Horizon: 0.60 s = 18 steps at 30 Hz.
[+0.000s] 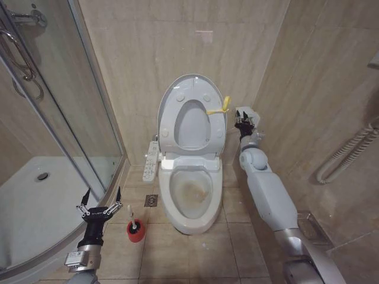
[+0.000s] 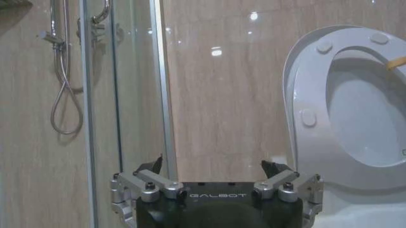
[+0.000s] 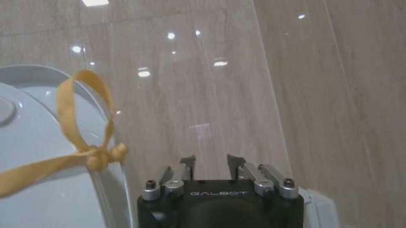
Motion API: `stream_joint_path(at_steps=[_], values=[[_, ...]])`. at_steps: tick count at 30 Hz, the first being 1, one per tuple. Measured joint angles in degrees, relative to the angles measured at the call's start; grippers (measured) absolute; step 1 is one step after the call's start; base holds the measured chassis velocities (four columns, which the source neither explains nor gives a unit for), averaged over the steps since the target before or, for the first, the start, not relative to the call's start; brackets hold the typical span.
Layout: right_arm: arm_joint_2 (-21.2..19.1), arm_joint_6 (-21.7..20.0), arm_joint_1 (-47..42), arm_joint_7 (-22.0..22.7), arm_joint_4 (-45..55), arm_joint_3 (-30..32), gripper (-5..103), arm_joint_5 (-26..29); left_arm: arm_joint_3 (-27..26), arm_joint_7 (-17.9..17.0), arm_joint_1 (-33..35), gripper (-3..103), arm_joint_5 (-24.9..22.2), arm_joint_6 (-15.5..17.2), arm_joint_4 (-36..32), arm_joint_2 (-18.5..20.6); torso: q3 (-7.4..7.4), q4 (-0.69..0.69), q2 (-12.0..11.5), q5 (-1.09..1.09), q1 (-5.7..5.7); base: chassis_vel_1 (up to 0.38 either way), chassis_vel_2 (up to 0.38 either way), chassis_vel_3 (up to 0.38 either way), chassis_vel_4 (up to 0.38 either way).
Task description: Open the toilet lid, clean the toilet bowl with a toilet brush, close the toilet lid, and flush.
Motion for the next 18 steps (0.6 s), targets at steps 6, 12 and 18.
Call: stream_joint_path(at_steps=[6,12,18], values=[[-0.6,-0.1,-1.3,-0.1,0.7,-0.2,56,0.1,0.0,0.0,0.0,100,0.0,0.0,0.0,0.0,0.0,0.05,0.0,-0.01,0.0,0.0,0.0,0.0,0.0],[-1.3,0.1,-2.7,-0.1,1.4,-0.3,83,0.1,0.0,0.0,0.0,100,0.0,0.0,0.0,0.0,0.0,0.06,0.0,-0.01,0.0,0.0,0.0,0.0,0.0],[-3.2,-0.3,-6.6,1.1,5.2,-0.1,83,1.2,0.0,0.0,0.0,100,0.0,0.0,0.0,0.0,0.0,0.05,0.0,-0.01,0.0,0.0,0.0,0.0,0.0]])
